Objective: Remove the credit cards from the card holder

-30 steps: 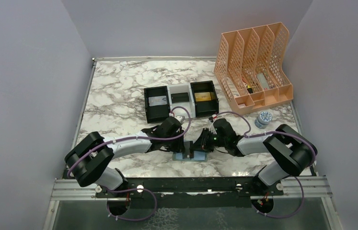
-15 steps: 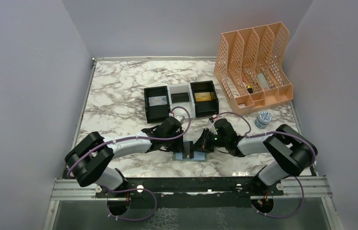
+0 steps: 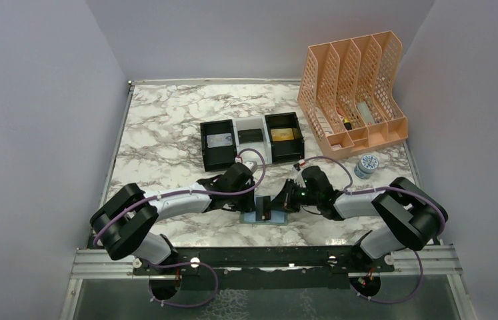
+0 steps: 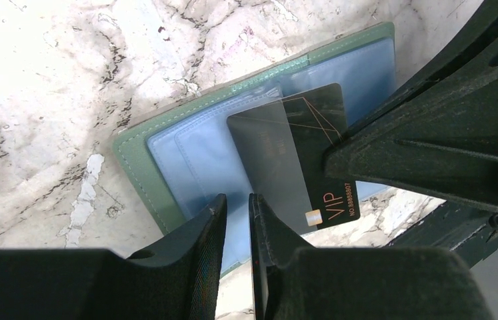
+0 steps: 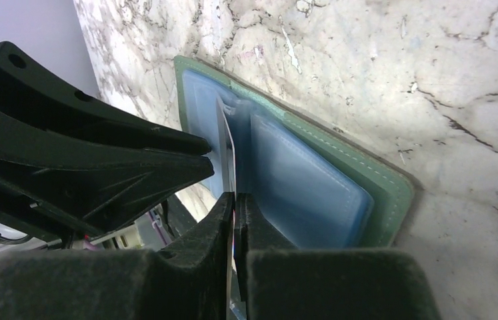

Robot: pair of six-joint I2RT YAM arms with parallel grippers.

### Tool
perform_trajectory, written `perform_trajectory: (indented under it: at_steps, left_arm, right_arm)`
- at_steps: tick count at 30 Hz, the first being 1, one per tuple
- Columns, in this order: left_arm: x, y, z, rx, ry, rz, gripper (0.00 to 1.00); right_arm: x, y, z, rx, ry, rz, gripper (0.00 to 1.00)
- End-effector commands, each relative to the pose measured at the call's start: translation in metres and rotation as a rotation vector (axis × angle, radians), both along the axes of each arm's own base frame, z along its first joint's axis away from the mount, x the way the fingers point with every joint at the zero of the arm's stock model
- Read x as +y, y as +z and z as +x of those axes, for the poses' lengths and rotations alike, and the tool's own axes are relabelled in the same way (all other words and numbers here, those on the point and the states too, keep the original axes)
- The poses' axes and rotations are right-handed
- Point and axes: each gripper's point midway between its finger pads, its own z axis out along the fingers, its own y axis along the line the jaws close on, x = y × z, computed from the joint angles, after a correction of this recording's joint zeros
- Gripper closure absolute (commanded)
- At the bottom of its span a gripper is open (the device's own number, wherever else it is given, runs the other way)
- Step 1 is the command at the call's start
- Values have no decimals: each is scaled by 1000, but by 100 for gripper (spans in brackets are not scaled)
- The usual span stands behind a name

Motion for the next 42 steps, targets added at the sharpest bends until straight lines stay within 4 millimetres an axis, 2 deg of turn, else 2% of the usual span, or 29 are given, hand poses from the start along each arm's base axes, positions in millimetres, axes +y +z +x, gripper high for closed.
perform_trajectory:
  at_steps: [1, 7, 11, 16, 24, 32, 42]
  left_arm:
    - [23, -18, -5, 20, 8, 123, 78]
    - [20, -17, -5, 21, -2, 120, 78]
    - [18, -17, -5, 22, -4, 121, 78]
    - [18, -18, -5, 21, -9, 124, 79]
    - [19, -19, -6, 21, -6, 127, 79]
    - [18, -18, -6, 21, -9, 127, 80]
    - [15, -16, -6, 21, -16, 120, 80]
  right_arm:
    - [-5, -3, -3, -2, 5, -9, 94]
    - [4, 4, 1, -12, 35, 18, 83]
    - [10, 4, 2, -3, 54, 44, 82]
    - [13, -1, -3, 18, 65, 74, 85]
    - [3, -5, -2, 6, 30, 41, 95]
    - [-7, -6, -1, 6, 9, 36, 96]
    - [1, 0, 1, 4, 41, 82, 80]
